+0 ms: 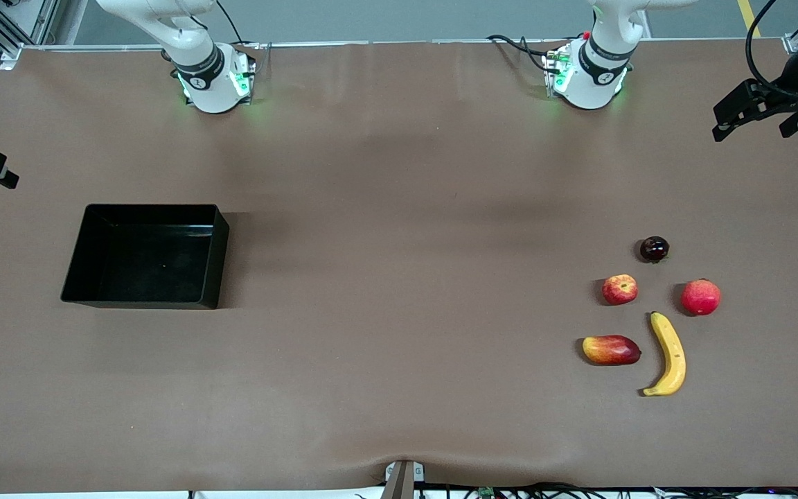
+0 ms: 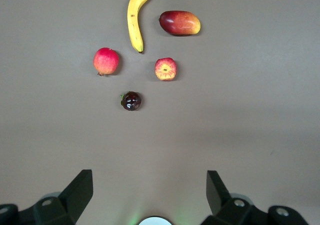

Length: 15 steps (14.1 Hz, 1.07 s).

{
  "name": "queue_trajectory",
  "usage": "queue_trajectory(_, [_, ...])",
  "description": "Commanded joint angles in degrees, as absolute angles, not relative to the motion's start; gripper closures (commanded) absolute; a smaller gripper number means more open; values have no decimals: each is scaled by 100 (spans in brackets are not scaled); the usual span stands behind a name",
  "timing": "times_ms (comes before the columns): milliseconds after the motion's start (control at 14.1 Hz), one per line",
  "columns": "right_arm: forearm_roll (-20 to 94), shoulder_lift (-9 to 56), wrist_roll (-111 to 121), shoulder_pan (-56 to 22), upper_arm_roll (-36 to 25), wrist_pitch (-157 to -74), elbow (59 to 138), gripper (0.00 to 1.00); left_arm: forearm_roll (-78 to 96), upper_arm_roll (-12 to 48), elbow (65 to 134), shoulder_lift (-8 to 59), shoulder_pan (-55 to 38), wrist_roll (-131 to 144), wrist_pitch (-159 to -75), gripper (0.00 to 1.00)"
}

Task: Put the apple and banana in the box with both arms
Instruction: 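Move the left gripper toward the apple while the right gripper reaches the box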

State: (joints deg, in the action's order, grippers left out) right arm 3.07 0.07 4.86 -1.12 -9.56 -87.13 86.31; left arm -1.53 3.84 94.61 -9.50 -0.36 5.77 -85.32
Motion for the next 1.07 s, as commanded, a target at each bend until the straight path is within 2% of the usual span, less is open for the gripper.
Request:
queue_trajectory(0, [272, 18, 492, -53, -914, -8648, 8543, 0, -264, 404, 9325, -888, -35, 597, -8429, 0])
queue_trajectory(498, [281, 122, 483, -44, -914, -8683, 8543, 0, -290, 404, 8947, -116, -79, 641, -8533, 0])
queue_trajectory(782, [237, 421, 475, 0, -932, -8727, 8543, 0, -325, 448, 9070, 525, -79, 659, -9131, 0])
queue_trajectory(996, [211, 658, 518, 167, -932, -8771, 8543, 0, -316, 448, 9569, 729, -26, 677, -9937, 0])
